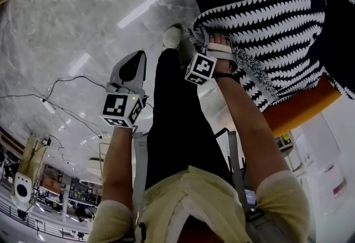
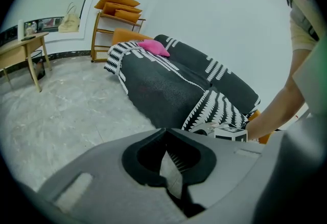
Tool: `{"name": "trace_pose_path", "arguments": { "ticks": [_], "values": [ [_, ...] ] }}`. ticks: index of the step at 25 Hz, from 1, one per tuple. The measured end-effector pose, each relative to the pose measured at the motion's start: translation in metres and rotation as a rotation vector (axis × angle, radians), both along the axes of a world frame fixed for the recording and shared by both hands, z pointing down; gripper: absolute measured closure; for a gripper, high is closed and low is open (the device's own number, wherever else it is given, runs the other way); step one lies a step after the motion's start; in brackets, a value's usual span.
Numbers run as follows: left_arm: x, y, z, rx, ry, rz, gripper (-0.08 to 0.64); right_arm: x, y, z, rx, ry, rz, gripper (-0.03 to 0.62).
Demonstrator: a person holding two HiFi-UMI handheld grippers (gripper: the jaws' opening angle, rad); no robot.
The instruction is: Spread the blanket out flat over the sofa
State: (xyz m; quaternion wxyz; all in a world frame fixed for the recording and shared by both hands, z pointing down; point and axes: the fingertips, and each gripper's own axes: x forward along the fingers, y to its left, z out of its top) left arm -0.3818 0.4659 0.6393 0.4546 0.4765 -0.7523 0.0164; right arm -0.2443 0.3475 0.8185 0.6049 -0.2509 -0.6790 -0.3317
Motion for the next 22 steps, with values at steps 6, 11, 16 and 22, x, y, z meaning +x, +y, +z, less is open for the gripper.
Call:
{"name": "trace_pose_path", "arguments": {
  "ticks": [6,11,16,22],
  "values": [
    [-0.004,0.009,0.003,-0.005,0.008,-0.017,0.557,-0.011,-0.006,0.009,0.032,-0.029,0.069,0.347],
    [-0.005,0.007,0.001,-0.004,0.007,-0.001,0.557,-0.027,-0.015,-0.010,0.051,-0.119,0.108,0.558],
    [-0.008,-0.004,-0.010,0.000,0.001,0.019,0.557,-0.040,-0.020,-0.037,-0.009,-0.134,0.202,0.568],
    [-0.004,-0.012,-0.018,0.021,0.000,0.047,0.557,-0.044,-0.012,-0.067,-0.092,-0.168,0.311,0.568]
  ]
}}
